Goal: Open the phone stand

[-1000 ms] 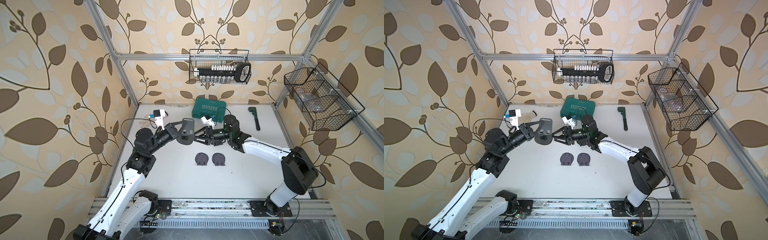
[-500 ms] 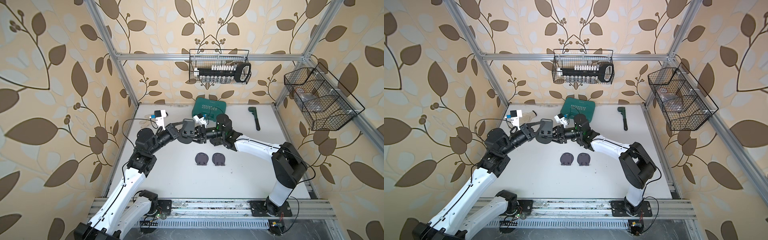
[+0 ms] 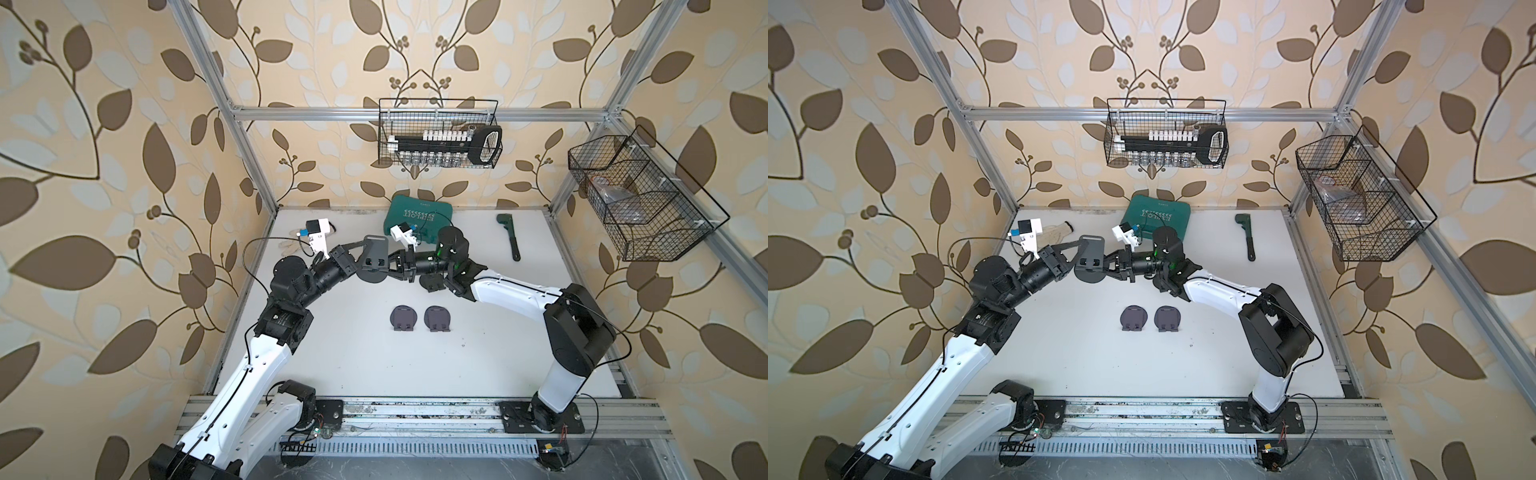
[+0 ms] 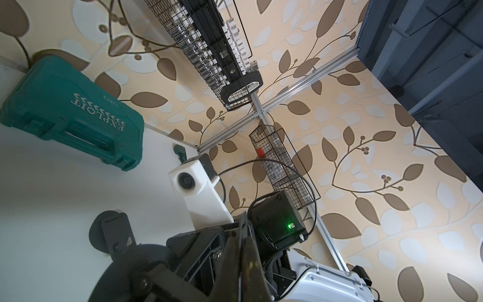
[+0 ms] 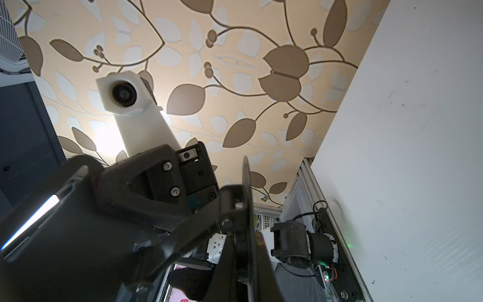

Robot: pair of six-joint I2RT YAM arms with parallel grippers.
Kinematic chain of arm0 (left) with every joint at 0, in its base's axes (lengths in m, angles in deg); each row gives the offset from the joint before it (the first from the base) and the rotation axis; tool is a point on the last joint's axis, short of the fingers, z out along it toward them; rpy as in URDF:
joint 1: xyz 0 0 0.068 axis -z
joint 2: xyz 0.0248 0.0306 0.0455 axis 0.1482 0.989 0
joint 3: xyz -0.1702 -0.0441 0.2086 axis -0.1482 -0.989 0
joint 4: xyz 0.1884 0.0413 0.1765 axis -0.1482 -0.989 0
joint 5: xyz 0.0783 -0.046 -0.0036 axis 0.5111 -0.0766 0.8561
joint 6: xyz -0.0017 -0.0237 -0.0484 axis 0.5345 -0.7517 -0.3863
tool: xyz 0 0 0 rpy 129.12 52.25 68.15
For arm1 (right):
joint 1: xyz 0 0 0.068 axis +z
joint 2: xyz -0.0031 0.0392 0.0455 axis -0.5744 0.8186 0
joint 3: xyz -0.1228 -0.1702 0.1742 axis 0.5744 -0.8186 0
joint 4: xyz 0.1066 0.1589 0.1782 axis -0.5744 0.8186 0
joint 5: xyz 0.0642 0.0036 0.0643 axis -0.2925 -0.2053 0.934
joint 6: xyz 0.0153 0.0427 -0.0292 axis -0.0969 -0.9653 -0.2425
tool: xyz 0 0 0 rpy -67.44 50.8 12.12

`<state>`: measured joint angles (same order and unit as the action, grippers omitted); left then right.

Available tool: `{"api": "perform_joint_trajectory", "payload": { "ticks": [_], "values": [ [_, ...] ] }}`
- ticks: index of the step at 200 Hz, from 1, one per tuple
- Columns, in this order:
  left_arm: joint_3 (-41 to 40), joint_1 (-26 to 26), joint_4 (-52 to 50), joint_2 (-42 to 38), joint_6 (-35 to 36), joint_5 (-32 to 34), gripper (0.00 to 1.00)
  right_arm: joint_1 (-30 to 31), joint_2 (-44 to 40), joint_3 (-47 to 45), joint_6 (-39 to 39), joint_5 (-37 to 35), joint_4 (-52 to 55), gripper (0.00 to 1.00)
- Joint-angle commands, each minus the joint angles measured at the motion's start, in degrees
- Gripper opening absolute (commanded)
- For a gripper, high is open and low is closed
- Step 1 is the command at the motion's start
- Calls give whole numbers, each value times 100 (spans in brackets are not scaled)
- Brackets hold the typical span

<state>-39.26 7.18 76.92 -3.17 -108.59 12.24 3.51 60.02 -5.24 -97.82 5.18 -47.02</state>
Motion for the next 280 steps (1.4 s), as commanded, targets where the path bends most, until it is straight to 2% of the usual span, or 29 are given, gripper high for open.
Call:
{"api": "perform_joint_trajectory", "payload": {
  "ticks": [1, 27, 55, 99, 111, 125, 132, 146, 175, 202, 217, 237, 280],
  "values": [
    [218, 56, 604, 52, 228, 110, 0, 151, 18, -298, 54, -33, 311, 0],
    [290, 56, 964, 53, 184, 203, 0, 160, 27, -483, 71, -18, 498, 0],
    [439, 56, 1232, 46, 457, 314, 0, 169, 127, -619, -81, 218, 646, 0],
    [48, 56, 2359, 158, 837, 659, 0, 177, 193, -839, -428, 731, 592, 0],
    [152, 55, 2199, 280, 727, 698, 0, 173, 23, -767, 41, 763, 1326, 0],
    [476, 56, 1682, 480, 715, 482, 0, 178, -254, -476, 1122, 588, 2709, 0],
    [529, 56, 1673, 561, 452, 371, 0, 173, -360, -306, 1610, 453, 3350, 0],
    [588, 56, 1525, 637, 260, 171, 0, 153, -492, -88, 2127, 287, 3876, 0],
    [476, 56, 1215, 541, -51, -132, 0, 73, -622, -98, 2165, 98, 3583, 16],
    [268, 56, 813, 239, -18, -94, 0, 37, -604, -132, 1954, 100, 3181, 32],
    [192, 56, 678, 115, 46, -32, 0, -2, -624, -217, 1801, 142, 2889, 38],
    [61, 56, 713, 26, 36, 82, 0, -18, -707, -312, 1753, 108, 2738, 39],
    [-26, 56, 1113, 281, -229, -151, 0, -65, -776, -402, 1623, 61, 2484, 39]
  ]
}}
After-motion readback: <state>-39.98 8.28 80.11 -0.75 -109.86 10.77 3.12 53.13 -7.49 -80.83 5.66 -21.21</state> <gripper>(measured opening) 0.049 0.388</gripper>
